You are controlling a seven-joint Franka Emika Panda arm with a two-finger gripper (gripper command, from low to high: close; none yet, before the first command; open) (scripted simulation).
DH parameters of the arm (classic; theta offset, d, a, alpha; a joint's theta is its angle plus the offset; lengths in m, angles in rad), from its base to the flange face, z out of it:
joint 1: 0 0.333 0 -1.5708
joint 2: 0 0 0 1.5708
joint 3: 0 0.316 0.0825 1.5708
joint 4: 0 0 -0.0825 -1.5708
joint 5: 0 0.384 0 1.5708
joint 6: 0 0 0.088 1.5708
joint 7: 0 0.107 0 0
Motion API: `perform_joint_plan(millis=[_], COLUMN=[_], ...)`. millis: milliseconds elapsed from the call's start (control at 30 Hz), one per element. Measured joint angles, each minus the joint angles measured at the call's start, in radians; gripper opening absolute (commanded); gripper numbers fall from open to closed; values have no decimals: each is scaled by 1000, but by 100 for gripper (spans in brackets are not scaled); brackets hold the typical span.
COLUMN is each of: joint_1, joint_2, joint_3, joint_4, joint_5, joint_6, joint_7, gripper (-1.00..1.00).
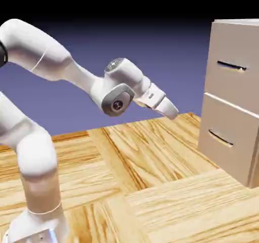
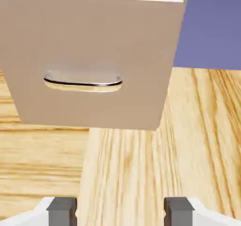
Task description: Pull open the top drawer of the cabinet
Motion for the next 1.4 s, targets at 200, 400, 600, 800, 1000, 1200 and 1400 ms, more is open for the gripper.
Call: perform_joint_plan(millis=[200,400,600,800,1000,1200,1400], joint_1=[-32,-63,-95,-127,-159,-190,-222], joint_2=[81,162,243,324,406,487,568], joint_3=[46,91,137,183,228,274,319], joint_4=[116,233,349,465,582,698,815], joint_5=[-261,-522,-783,-1044,-1305,-1566,-1827], joint_6=[-21,-43,-64,-85,-107,-128,-149], joint_7=[-201,-403,-604,-805,-1006,-1208,-1409], gripper=[0,0,0,0,0,0,0])
